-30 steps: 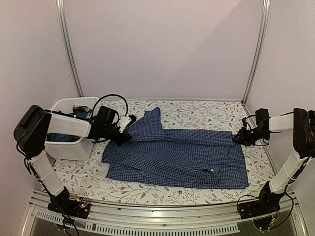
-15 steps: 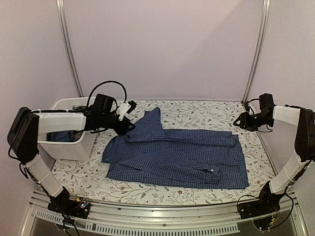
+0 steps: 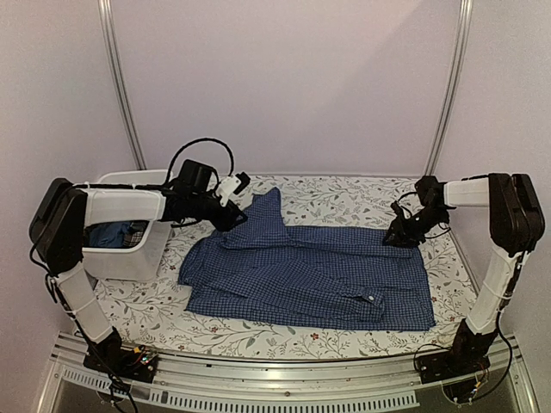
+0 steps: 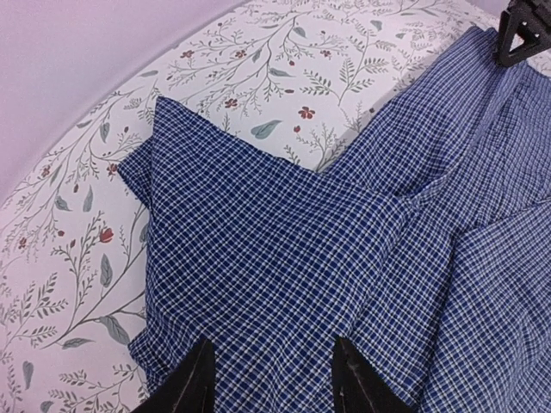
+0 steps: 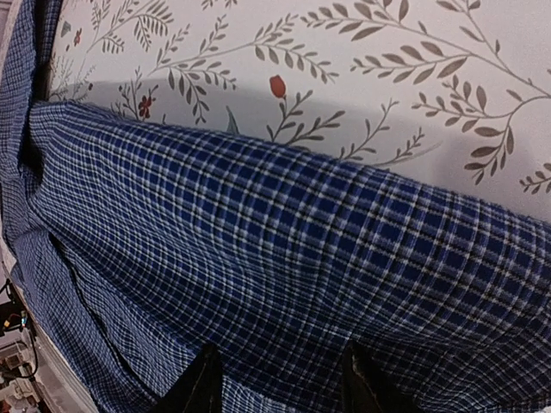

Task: Fold and stack the mixed laundry pile
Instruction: Pick up the rectangle-folded shirt from the center of the board.

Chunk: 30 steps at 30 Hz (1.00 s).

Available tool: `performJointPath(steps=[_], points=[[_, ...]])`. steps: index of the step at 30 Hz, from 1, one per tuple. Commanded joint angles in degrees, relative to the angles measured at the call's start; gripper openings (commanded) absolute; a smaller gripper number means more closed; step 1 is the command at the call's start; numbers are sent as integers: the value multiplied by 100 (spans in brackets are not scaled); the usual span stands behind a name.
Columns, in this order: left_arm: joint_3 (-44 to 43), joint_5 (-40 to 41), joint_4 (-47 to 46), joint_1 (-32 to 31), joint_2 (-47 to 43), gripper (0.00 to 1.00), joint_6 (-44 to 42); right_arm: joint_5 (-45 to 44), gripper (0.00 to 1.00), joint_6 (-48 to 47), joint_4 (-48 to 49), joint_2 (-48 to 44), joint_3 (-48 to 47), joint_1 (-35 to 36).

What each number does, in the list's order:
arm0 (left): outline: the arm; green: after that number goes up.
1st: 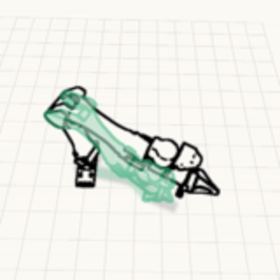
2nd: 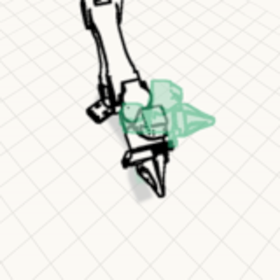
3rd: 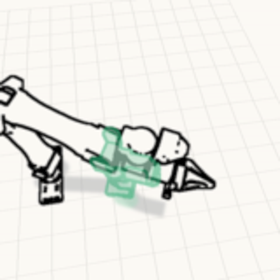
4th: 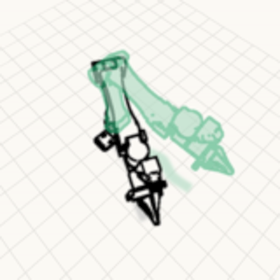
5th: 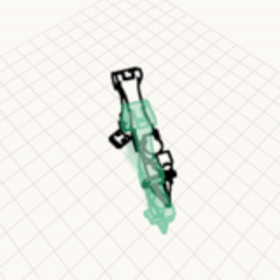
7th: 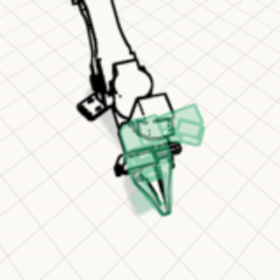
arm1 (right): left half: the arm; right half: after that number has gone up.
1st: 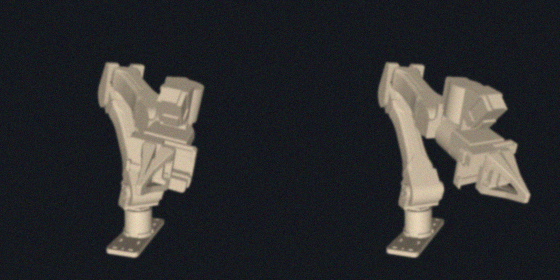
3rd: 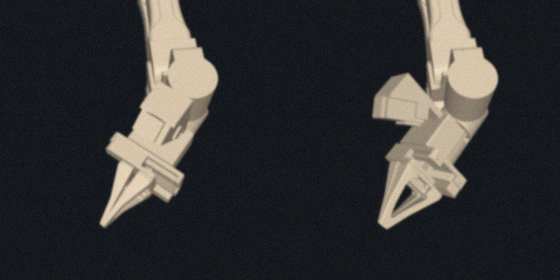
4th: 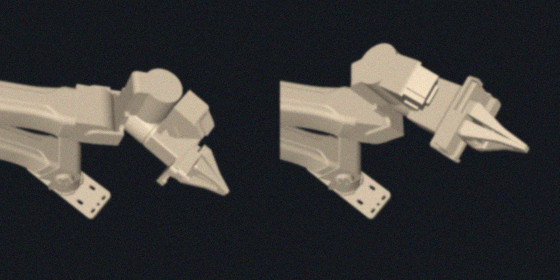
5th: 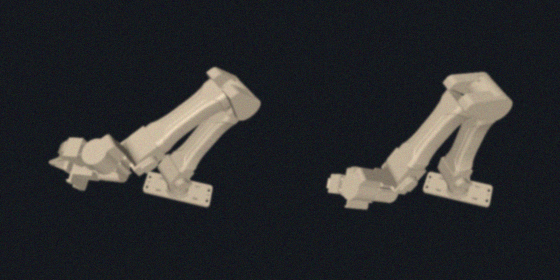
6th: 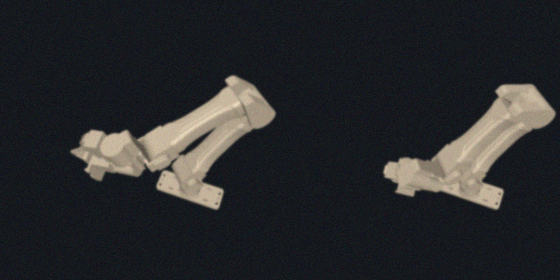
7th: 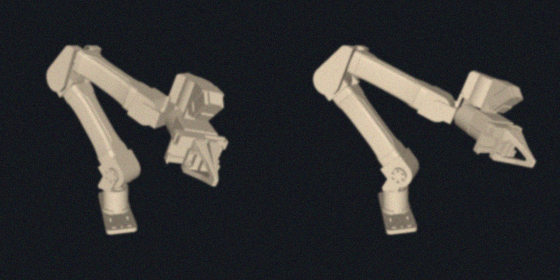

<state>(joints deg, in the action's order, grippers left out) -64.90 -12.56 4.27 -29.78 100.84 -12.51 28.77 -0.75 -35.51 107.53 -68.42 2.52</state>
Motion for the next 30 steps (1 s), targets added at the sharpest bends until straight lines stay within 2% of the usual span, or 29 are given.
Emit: performJointPath(steps=[1,11,16,20,24,30], points=[[-235,-61,21,-140,109,46,-116,-64,41,-207,-544,104,-69,-7],[-211,-73,-24,-268,213,46,-233,37,33,103,-807,-881,1015,72],[-462,220,-111,-223,375,50,189,-381,34,264,-1004,-834,874,113],[-1359,312,616,241,899,56,1135,-770,35,290,-998,-828,854,91],[-2645,13,1321,778,1701,55,1898,-631,37,373,-945,-885,675,95],[-4050,-506,1532,1286,2813,56,2650,-452,42,391,-810,-1128,495,91]])
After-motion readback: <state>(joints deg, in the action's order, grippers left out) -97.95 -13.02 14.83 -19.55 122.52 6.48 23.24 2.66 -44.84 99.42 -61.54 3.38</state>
